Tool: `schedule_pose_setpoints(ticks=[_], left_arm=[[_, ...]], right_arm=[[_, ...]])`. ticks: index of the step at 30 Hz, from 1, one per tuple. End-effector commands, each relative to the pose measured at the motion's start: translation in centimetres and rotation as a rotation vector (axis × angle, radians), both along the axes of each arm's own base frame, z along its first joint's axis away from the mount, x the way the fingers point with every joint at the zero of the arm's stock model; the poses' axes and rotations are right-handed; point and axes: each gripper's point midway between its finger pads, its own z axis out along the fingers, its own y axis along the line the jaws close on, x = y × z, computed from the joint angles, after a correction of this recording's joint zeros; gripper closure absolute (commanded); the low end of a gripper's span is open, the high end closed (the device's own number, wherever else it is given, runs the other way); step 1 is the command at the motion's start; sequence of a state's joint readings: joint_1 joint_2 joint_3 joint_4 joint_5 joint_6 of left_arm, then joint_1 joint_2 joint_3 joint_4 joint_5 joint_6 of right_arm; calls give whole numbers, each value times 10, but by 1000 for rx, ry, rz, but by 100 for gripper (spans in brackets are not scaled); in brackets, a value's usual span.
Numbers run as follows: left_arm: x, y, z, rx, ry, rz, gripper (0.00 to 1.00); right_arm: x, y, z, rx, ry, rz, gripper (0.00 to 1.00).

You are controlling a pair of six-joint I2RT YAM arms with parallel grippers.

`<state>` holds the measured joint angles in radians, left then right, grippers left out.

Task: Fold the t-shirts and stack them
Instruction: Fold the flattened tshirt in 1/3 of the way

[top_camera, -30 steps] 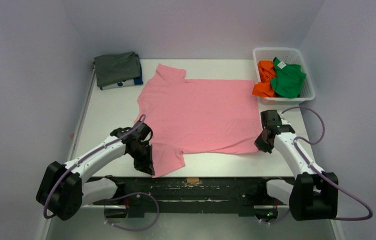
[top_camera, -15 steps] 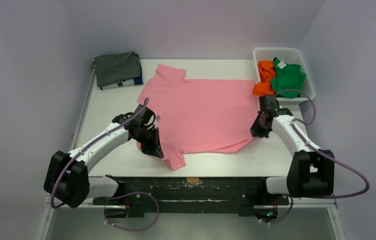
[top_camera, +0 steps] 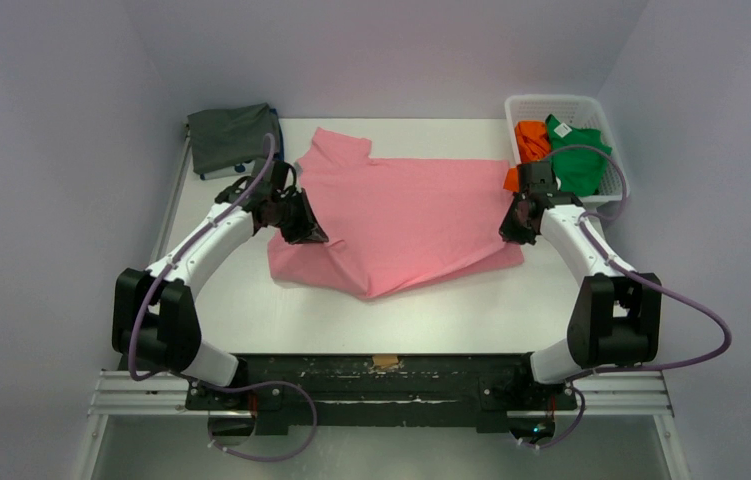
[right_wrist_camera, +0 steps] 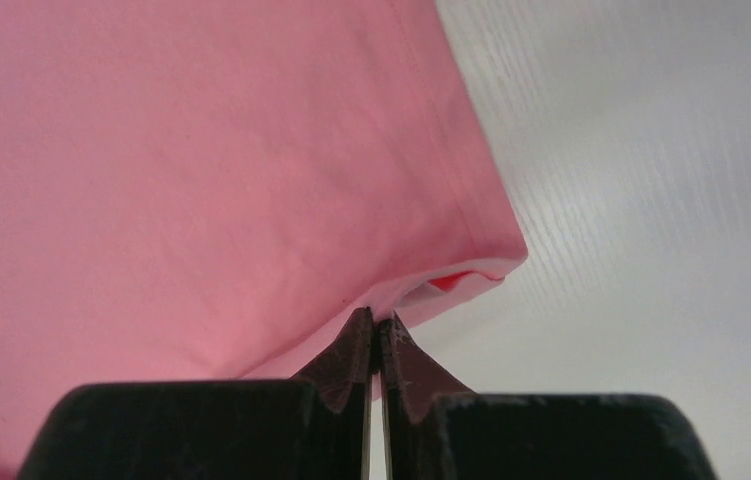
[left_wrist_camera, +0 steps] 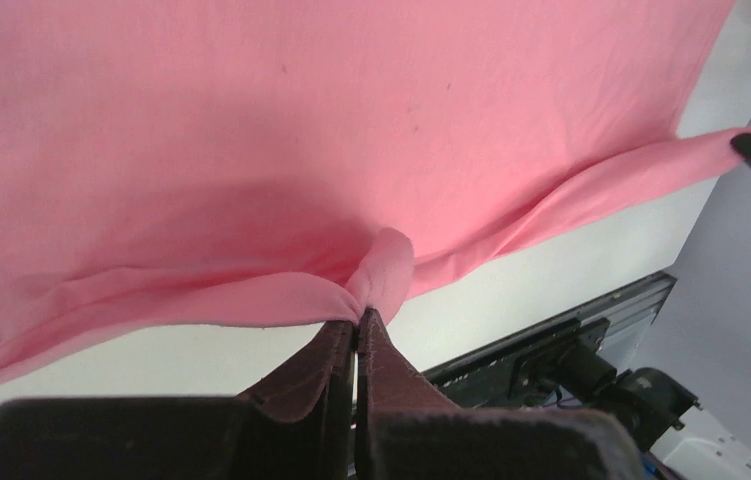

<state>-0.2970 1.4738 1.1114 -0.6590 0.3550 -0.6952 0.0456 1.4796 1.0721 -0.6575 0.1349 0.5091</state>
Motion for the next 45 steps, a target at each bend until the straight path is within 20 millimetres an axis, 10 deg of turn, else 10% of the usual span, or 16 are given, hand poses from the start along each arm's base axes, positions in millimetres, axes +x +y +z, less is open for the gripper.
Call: schedule_pose_setpoints(ticks=[1, 33, 37, 40, 45], left_arm=[[54, 5, 32, -7, -158, 79, 100], [161, 44, 43, 102, -334, 102, 100], [193, 50, 24, 90, -316, 120, 83], [217, 49, 12, 71, -277, 121, 52], [220, 57, 15, 100, -234, 158, 28]], right_arm=[[29, -14, 21, -56, -104, -34, 100], [79, -37, 8, -115, -138, -96, 100], [90, -38, 3, -115, -146, -104, 96], [99, -38, 6, -111, -161, -122, 71], [94, -44, 19, -125, -190, -178, 46]])
